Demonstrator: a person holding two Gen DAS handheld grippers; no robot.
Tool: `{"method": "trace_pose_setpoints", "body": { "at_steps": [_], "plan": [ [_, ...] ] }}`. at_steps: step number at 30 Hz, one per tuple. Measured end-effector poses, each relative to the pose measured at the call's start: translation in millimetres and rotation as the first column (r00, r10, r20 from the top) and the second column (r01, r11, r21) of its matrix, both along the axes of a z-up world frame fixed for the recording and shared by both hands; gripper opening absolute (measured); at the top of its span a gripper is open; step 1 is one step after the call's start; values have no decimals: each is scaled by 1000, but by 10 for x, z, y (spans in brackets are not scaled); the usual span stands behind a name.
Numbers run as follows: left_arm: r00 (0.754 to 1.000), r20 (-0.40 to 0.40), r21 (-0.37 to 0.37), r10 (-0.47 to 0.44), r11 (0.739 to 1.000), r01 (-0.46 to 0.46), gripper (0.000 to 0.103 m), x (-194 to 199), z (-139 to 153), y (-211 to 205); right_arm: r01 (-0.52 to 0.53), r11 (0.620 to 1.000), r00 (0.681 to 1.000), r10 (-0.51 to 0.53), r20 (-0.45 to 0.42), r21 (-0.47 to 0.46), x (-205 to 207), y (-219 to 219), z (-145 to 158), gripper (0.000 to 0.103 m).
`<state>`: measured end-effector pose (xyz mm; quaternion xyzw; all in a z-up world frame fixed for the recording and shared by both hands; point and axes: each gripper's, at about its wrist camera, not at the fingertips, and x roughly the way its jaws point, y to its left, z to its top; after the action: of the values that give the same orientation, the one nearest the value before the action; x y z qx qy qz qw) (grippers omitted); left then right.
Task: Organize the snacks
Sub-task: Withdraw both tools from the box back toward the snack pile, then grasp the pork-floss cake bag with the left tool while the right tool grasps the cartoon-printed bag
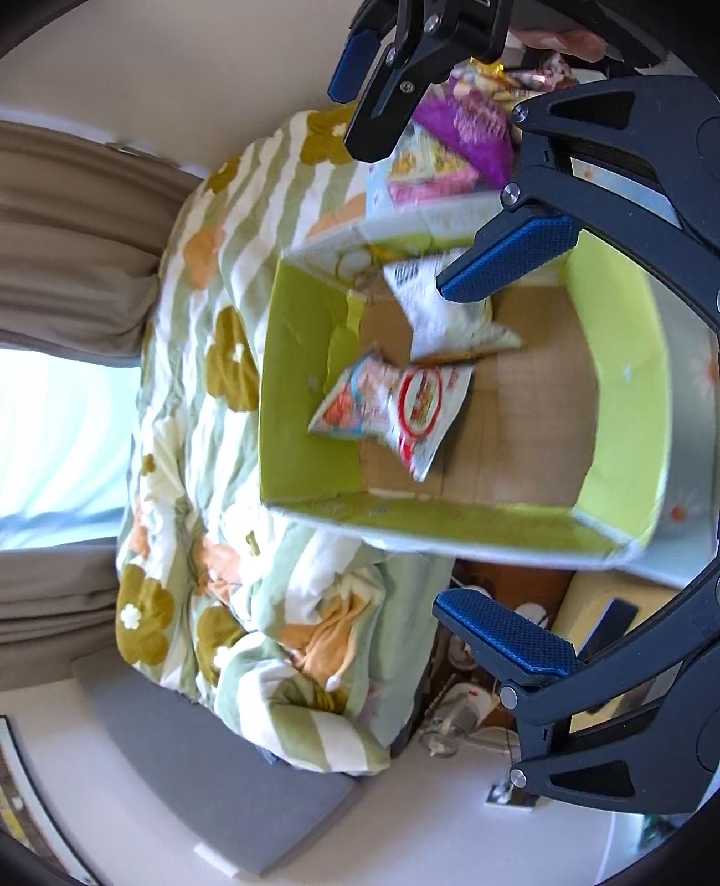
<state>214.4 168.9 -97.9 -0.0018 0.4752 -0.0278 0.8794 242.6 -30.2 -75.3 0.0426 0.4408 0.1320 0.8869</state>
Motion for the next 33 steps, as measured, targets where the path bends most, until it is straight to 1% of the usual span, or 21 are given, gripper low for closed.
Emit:
{"method": "trace_pose_setpoints", "body": {
  "at_steps": [4, 8, 13, 17, 22, 27, 31, 33],
  "plan": [
    [1000, 27, -34, -10, 999, 11, 102, -280, 123, -342, 30, 999, 999, -31, 30, 39, -344, -342, 157, 103],
    [998, 39, -46, -46, 998, 47, 102, -527, 178, -759, 95, 995, 994, -97, 59, 31, -692, -817, 259, 103],
    [995, 46, -71, -91, 993, 94, 102, -815, 186, -1289, 152, 988, 985, -153, 83, 24, -1076, -1390, 356, 103],
    [991, 49, -81, -123, 989, 126, 102, -1066, 147, -1696, 199, 980, 976, -201, 84, 26, -1391, -1829, 345, 103],
    [985, 19, -108, -169, 979, 170, 102, -1300, -33, -2185, 243, 970, 968, -244, 63, 27, -1739, -2282, 206, 103],
    [971, -9, -136, -238, 962, 235, 102, -1484, -222, -2576, 295, 954, 955, -296, 10, 42, -2048, -2646, -56, 103],
    [946, -26, -135, -324, 939, 318, 102, -1553, -378, -2844, 353, 933, 935, -350, -52, 71, -2229, -2868, -329, 103],
    [925, -29, -130, -380, 919, 373, 102, -1549, -479, -2980, 387, 919, 921, -380, -89, 78, -2298, -2939, -482, 103]
  ]
}}
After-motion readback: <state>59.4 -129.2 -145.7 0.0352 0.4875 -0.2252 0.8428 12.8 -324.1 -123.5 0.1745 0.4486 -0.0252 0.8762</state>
